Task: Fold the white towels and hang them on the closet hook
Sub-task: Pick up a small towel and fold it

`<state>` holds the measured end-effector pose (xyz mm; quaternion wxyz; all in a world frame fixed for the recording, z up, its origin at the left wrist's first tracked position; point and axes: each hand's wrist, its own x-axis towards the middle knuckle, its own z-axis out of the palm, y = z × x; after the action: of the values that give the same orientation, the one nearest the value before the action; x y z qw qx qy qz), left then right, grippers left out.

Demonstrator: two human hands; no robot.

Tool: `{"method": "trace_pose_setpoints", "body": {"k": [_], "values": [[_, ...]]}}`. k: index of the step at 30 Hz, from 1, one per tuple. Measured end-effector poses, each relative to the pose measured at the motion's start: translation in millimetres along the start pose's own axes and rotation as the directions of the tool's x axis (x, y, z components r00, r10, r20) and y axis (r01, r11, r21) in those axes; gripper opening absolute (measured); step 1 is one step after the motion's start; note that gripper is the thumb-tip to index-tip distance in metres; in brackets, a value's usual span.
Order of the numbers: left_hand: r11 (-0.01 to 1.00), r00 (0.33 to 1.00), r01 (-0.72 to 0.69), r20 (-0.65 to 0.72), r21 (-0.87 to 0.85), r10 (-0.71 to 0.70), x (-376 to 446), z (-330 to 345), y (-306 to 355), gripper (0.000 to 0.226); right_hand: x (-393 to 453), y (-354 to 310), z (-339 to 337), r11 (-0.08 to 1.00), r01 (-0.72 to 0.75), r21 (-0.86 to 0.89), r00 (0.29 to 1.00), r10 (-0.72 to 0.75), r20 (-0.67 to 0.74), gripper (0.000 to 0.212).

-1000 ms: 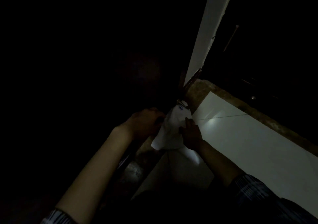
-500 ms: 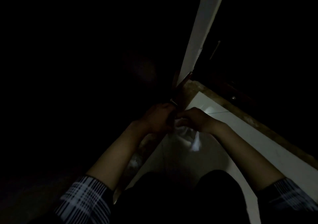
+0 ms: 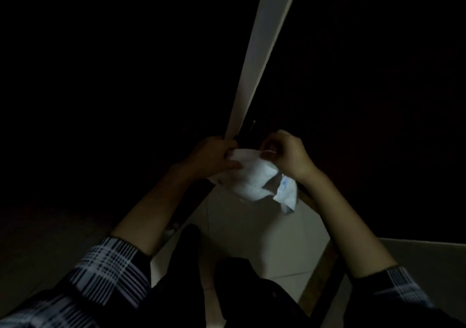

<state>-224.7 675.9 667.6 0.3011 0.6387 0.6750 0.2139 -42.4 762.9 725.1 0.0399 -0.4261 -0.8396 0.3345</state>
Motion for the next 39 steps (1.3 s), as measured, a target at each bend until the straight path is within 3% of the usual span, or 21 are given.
{"method": "trace_pose_setpoints", "body": {"k": [5, 8, 10, 14, 16, 19, 23, 26, 29, 32, 35, 37, 39], "values": [[0.996, 0.992, 0.06, -0.114, 0.058, -0.053, -55, -56, 66, 0.034, -29, -41, -44, 0.99, 0.055, -0.129, 0.992, -0.039, 0.123, 0.032], [0.993, 0.979, 0.081, -0.191, 0.083, -0.064, -97, -71, 86, 0.032, -43, -52, -52, 0.981, 0.112, -0.158, 0.923, -0.043, 0.383, 0.035], [0.979, 0.953, 0.155, -0.282, 0.134, -0.112, -131, -75, 94, 0.026, -54, -62, -50, 0.981, 0.121, -0.151, 0.874, -0.033, 0.484, 0.033], [0.971, 0.882, 0.238, -0.424, 0.029, -0.204, -206, -85, 112, 0.015, -73, -90, -32, 0.962, 0.202, -0.182, 0.866, -0.088, 0.492, 0.036], [0.959, 0.851, 0.283, -0.459, -0.011, -0.257, -246, -92, 121, 0.018, -81, -111, -23, 0.944, 0.294, -0.151, 0.854, -0.189, 0.485, 0.036], [0.903, 0.771, 0.429, -0.532, 0.027, -0.35, -308, -97, 124, 0.016, -96, -151, -12, 0.895, 0.441, -0.072, 0.829, -0.376, 0.414, 0.018], [0.728, 0.577, 0.685, -0.602, -0.011, -0.552, -396, -87, 121, 0.019, -125, -205, 3, 0.793, 0.604, 0.083, 0.737, -0.595, 0.319, 0.019], [0.658, 0.398, 0.719, -0.644, -0.223, -0.653, -451, -71, 121, 0.015, -150, -235, 20, 0.741, 0.653, 0.156, 0.681, -0.665, 0.306, 0.019], [0.644, 0.135, 0.52, -0.69, -0.561, -0.711, -504, -57, 121, 0.006, -180, -261, 44, 0.726, 0.659, 0.198, 0.672, -0.686, 0.278, 0.018], [0.608, -0.083, 0.245, -0.641, -0.755, -0.763, -558, -43, 124, 0.009, -217, -294, 72, 0.699, 0.662, 0.27, 0.664, -0.714, 0.219, 0.016], [0.562, -0.204, 0.075, -0.565, -0.824, -0.8, -614, -30, 122, 0.004, -267, -338, 105, 0.627, 0.681, 0.377, 0.607, -0.772, 0.189, 0.015], [0.533, -0.257, 0.006, -0.516, -0.846, -0.817, -652, -24, 122, 0.004, -309, -370, 126, 0.591, 0.674, 0.443, 0.558, -0.801, 0.218, 0.026], [0.517, -0.312, -0.063, -0.475, -0.854, -0.823, -693, -21, 123, 0.009, -351, -400, 146, 0.572, 0.658, 0.49, 0.508, -0.817, 0.272, 0.024]]}}
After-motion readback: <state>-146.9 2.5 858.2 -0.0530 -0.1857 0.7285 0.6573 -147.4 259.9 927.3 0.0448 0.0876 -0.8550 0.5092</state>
